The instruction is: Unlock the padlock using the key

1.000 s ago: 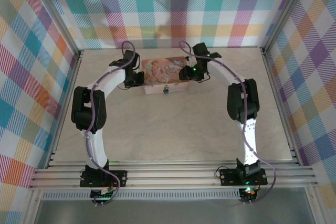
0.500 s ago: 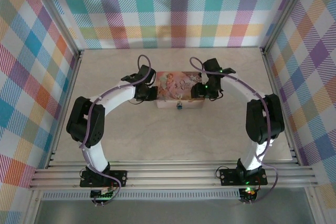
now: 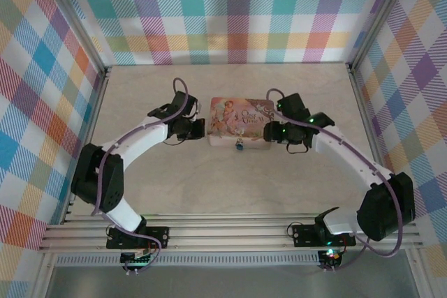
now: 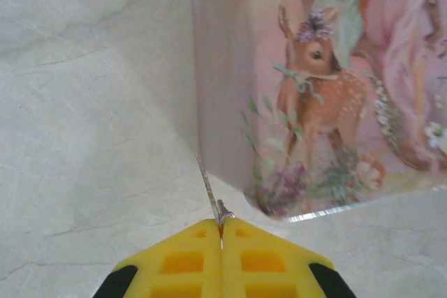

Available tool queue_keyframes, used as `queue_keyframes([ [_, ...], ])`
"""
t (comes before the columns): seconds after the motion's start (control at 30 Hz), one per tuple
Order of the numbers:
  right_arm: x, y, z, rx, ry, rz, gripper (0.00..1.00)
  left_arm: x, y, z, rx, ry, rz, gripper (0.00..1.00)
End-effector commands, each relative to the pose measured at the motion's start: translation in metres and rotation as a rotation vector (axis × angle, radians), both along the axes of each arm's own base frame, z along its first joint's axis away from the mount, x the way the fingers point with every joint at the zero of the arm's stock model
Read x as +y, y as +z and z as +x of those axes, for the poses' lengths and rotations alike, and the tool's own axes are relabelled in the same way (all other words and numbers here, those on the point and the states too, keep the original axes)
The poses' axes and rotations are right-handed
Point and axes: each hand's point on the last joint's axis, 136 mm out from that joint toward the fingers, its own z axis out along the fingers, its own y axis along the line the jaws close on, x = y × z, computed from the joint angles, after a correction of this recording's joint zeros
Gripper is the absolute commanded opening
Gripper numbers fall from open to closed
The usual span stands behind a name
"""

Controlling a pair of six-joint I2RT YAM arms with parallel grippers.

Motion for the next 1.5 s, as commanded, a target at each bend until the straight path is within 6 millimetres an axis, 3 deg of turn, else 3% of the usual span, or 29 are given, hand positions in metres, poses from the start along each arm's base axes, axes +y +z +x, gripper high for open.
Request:
queue_keyframes([
  [0.0, 0.029, -0.008, -0.012, -0.034, 0.011, -0.037, 0.58, 0.007, 0.015, -0.016, -0.03, -0.025, -0.027, 0.0],
  [0.17, 0.08, -0.035, -0.02, -0.011, 0.016, 0.029, 0.57, 0.007, 0.014, -0.045, -0.045, -0.124, -0.078, 0.0],
  [0.4, 0.1, -0.061, 0.01, -0.015, -0.08, 0.03, 0.52, -0.011, -0.011, -0.065, 0.025, -0.156, -0.227, 0.0],
  [0.8, 0.111, -0.092, 0.041, -0.058, -0.117, -0.056, 0.53, -0.018, -0.013, -0.074, -0.032, -0.188, -0.31, 0.0],
  [1.07, 0.113, -0.096, 0.059, -0.113, -0.094, -0.121, 0.54, -0.015, -0.017, -0.084, -0.026, -0.201, -0.31, 0.0],
  [1.3, 0.124, -0.101, 0.065, -0.101, -0.046, -0.105, 0.49, -0.01, -0.017, -0.09, -0.043, -0.212, -0.286, 0.0],
  [1.47, 0.123, -0.108, 0.069, -0.073, -0.062, -0.086, 0.43, -0.017, -0.013, -0.092, -0.066, -0.252, -0.335, 0.0],
])
